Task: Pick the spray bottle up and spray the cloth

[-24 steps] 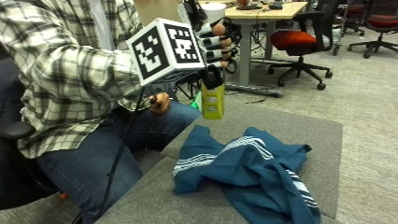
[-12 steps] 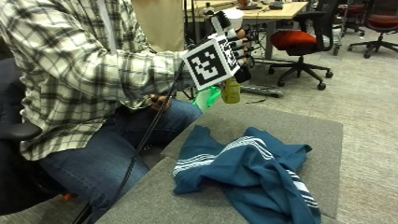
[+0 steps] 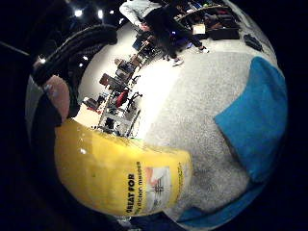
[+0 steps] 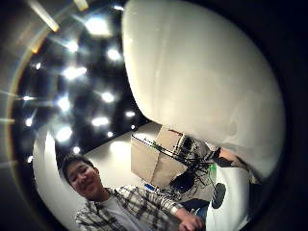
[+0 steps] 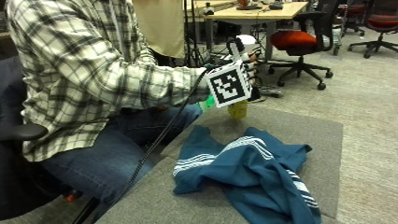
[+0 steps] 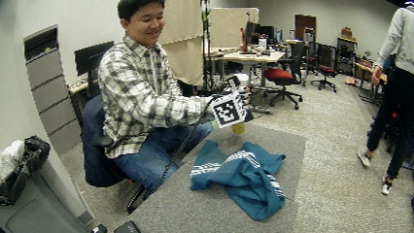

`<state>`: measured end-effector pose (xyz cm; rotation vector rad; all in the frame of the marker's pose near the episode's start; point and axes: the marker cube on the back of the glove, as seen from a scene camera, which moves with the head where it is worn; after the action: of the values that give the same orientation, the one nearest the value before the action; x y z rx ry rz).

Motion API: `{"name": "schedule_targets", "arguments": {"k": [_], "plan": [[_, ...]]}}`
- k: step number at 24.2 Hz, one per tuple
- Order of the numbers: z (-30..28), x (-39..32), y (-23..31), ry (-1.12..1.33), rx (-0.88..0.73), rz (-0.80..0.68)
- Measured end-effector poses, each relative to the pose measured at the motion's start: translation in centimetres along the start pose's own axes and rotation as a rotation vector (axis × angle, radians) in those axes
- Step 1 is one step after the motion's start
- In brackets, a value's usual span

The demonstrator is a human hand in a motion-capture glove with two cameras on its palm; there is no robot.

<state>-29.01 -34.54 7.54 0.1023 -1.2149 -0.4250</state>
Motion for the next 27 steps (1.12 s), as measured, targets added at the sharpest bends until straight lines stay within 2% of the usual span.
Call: {"name": "schedule_targets", "arguments": {"k": [15, 21, 27], "plan": [[1.6, 2.7, 1.6, 0.014, -0.083, -0.053], [1.6, 3.7, -1.0, 0.06, -0.058, -0.059], [0.8, 3.0, 2.0, 0.103, -0.119, -0.034]]}}
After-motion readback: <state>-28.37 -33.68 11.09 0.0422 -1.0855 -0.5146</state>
